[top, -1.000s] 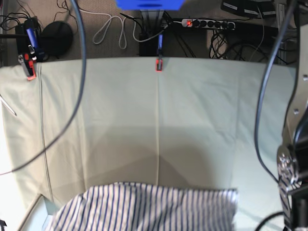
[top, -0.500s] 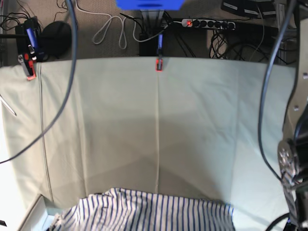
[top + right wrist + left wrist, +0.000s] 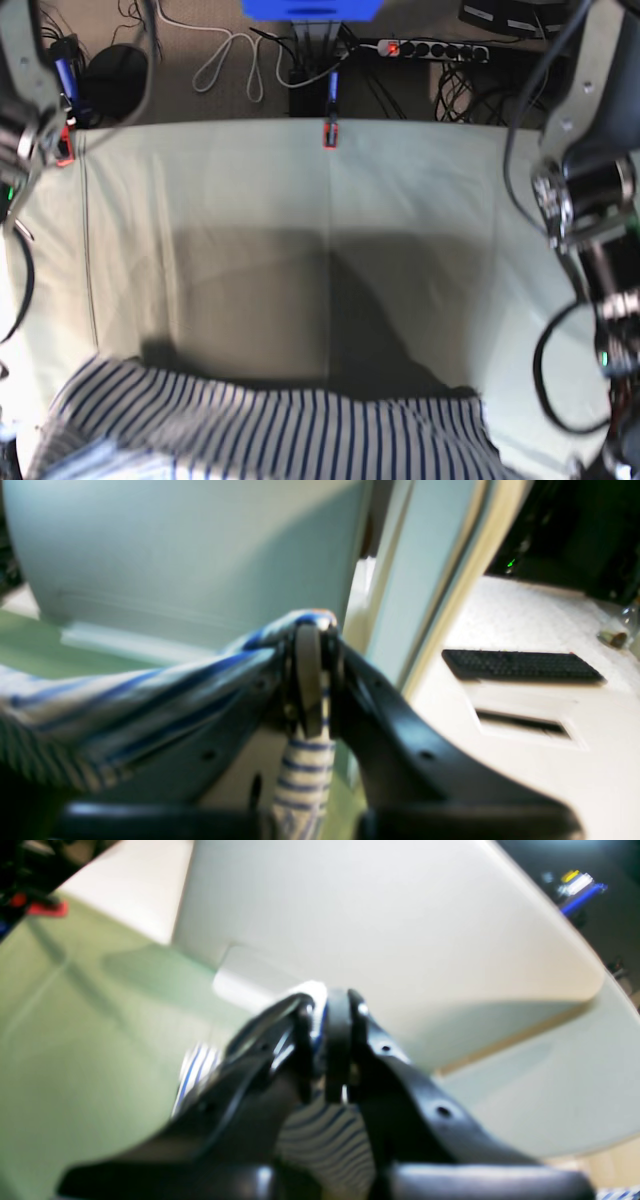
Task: Layout the t-shirt on the table in an organized manner, then fold the t-shirt properly
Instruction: 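Lower the stretched shirt flat onto the table with both grippers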
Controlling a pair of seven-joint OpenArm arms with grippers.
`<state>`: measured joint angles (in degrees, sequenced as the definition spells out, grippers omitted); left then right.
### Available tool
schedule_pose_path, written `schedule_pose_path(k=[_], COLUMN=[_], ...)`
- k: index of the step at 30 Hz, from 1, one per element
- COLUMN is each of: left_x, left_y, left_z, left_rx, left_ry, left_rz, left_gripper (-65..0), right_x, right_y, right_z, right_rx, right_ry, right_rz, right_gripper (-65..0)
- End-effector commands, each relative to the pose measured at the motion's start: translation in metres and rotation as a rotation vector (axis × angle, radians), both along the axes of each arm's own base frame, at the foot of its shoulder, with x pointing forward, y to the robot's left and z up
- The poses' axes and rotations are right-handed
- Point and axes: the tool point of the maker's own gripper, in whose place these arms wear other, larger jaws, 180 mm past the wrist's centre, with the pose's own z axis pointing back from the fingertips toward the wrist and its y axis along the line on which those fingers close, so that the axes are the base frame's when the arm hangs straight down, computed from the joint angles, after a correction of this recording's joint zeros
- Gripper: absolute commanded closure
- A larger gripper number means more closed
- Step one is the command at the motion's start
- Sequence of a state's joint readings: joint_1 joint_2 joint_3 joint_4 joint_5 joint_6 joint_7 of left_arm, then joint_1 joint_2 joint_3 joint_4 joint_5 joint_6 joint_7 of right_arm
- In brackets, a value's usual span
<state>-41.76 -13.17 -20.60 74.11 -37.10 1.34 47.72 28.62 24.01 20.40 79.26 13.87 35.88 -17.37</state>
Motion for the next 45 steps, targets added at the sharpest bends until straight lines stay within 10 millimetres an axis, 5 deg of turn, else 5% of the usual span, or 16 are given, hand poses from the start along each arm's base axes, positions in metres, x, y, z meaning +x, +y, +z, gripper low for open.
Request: schedule_pose_path(k=[1, 6, 10, 16, 25, 30, 35, 45], left_x=[-0.004, -0.04, -0.091, -0.161, -0.232, -0.259, -0.285, -0.326], left_y=[0.003, 0.004, 0.009, 0.026, 0.043, 0.059, 0.063, 0.053], left_z=[0.022, -0.047, -0.119, -0.171, -0.164, -0.157, -0.18, -0.216], left_rx=[-0.021, -0.109, -0.144, -0.207, -0.108, -0.057, -0.075, -0.161], left_ry=[-0.061, 0.074, 0.197, 0.295, 0.308, 0.314, 0.389, 0.49], left_rz=[-0.009, -0.043, -0.026, 0.026, 0.081, 0.131, 0.164, 0.224], left_gripper=[-0.2, -0.2, -0.2, -0.2, -0.2, -0.2, -0.2, -0.2], right_x=[-0.013, -0.063, -0.106, -0.158, -0.218, -0.245, -0.268, -0.29], right_y=[0.0, 0.016, 0.025, 0.041, -0.011, -0.008, -0.004, -0.027], right_z=[0.018, -0.016, -0.047, -0.077, -0.09, -0.12, -0.143, -0.144], right_rx=[-0.014, -0.006, -0.007, -0.002, 0.014, 0.039, 0.077, 0.044], right_ry=[-0.07, -0.048, 0.004, 0.081, 0.13, 0.232, 0.31, 0.341], right_rz=[0.007, -0.005, -0.025, -0.026, -0.26, -0.283, -0.308, -0.383], right_gripper=[0.0, 0.0, 0.0, 0.0, 0.0, 0.0, 0.0, 0.0])
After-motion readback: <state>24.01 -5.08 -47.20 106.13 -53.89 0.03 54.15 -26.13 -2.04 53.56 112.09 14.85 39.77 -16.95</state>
